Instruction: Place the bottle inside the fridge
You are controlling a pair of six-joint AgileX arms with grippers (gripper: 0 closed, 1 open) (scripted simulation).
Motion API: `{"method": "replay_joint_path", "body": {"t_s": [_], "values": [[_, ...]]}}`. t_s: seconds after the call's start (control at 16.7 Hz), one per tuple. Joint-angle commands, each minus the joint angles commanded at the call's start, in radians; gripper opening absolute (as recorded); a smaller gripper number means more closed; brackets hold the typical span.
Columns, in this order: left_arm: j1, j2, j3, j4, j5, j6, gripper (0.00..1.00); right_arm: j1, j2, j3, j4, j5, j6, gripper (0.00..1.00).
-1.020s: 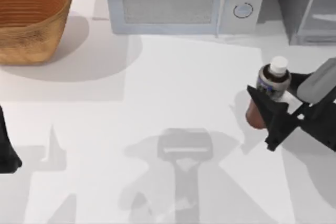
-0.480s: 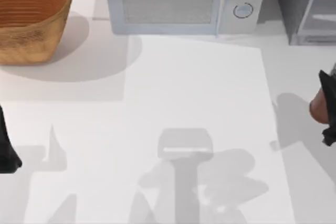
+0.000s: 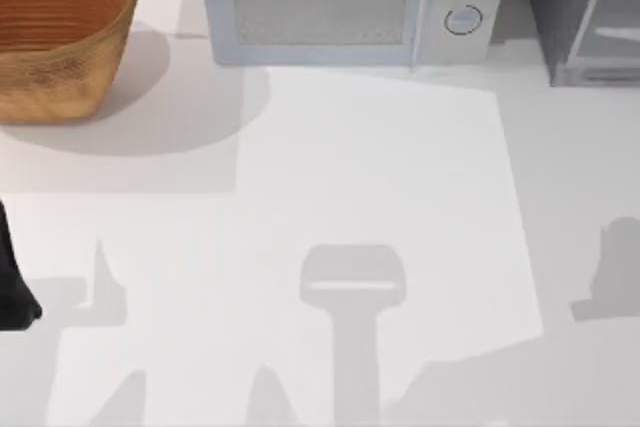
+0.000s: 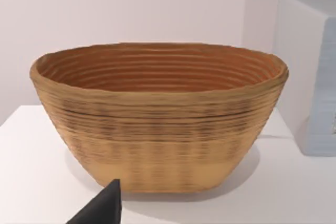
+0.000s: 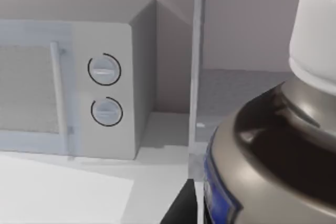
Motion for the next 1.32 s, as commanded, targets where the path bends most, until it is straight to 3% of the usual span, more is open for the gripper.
{"method": "replay_joint_path", "body": {"t_s": [0.3, 0.78, 1.02, 1.32], "values": [[0.000, 0.000, 0.000, 0.000, 0.000, 0.000, 1.00, -0.039, -0.188, -0.027, -0.162, 0.055, 0.009, 0.01], [0.000, 0.000, 0.000, 0.000, 0.000, 0.000, 1.00, -0.042, -0.159, -0.003, -0.140, 0.048, 0.013, 0.01], [0.000, 0.000, 0.000, 0.000, 0.000, 0.000, 1.00, -0.075, 0.031, 0.117, -0.002, 0.016, 0.018, 0.01], [0.000, 0.000, 0.000, 0.000, 0.000, 0.000, 1.00, -0.146, 0.502, 0.347, 0.262, -0.040, 0.019, 0.01]]}}
